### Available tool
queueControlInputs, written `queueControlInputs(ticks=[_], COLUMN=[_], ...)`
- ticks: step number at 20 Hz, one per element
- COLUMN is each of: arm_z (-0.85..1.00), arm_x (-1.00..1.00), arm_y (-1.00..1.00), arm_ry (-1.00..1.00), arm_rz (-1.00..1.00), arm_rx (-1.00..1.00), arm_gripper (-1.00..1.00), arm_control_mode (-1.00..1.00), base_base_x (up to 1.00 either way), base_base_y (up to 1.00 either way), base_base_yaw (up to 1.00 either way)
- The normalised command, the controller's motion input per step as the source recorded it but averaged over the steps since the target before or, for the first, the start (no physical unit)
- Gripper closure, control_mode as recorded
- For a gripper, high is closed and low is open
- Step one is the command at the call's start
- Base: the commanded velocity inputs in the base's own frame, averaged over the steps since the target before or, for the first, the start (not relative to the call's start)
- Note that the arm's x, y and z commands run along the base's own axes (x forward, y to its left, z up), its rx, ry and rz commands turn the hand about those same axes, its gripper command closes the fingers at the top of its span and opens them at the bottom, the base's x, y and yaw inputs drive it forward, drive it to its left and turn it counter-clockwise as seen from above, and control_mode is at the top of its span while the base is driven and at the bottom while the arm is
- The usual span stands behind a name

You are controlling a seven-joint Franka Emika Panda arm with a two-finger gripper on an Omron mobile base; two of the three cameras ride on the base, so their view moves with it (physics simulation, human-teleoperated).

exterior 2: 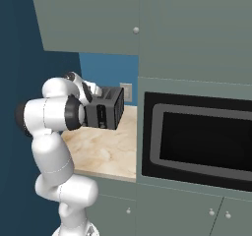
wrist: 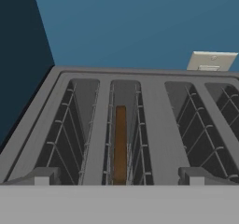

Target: Start the toaster. Once the lever pops up, take the bread to the plate on the dining counter.

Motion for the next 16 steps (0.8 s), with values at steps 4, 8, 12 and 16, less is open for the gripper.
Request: queueControlInputs(ticks=[4, 8, 12, 16], arm_z=[0.00, 0.00, 0.00, 0.00], arm_x=[0.00, 0.00, 0.00, 0.00], arm_y=[0.00, 0.00, 0.00, 0.00], arm_ry=[0.00, 0.00, 0.00, 0.00], arm_rz=[0.00, 0.00, 0.00, 0.00], arm_rx=[0.00, 0.00, 0.00, 0.00], arm_gripper=[-1.00, -1.00, -1.00, -1.00], arm_control_mode=[-1.00, -1.00, -1.00, -1.00], base_base_x=[0.00, 0.00, 0.00, 0.00], base_base_y=[0.00, 0.00, 0.00, 0.00], base_base_yaw=[0.00, 0.00, 0.00, 0.00])
